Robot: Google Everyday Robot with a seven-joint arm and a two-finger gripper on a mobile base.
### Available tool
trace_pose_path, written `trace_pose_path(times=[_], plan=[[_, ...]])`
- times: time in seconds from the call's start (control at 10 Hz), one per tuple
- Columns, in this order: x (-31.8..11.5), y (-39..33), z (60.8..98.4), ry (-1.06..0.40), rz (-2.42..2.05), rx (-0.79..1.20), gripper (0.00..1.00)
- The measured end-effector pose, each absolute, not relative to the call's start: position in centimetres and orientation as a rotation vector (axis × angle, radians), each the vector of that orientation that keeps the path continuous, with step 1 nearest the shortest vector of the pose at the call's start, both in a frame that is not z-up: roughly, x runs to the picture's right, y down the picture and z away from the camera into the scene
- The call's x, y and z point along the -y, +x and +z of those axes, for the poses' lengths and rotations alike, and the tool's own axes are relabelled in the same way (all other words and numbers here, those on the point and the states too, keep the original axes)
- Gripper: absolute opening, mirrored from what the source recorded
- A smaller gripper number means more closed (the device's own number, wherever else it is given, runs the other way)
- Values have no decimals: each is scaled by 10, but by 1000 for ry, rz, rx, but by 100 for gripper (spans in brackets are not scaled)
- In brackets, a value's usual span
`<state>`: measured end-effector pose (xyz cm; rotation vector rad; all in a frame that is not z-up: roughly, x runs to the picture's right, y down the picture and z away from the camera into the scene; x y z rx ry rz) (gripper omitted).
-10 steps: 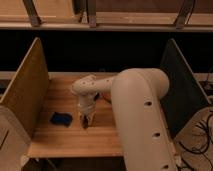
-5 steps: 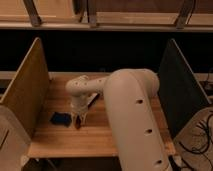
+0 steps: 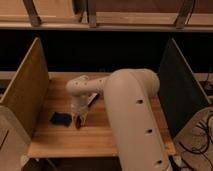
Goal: Drag the pepper across the table
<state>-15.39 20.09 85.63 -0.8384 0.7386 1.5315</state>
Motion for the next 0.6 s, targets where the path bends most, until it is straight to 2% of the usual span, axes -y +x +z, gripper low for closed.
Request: trace_pose_path(times=[0.2,0.3,0.6], plan=[[-201,-153,856,-838,1533,-740,73],[-201,-153,857,-838,1533,-740,77],[-201,-152,857,-838,1534,-742,77]])
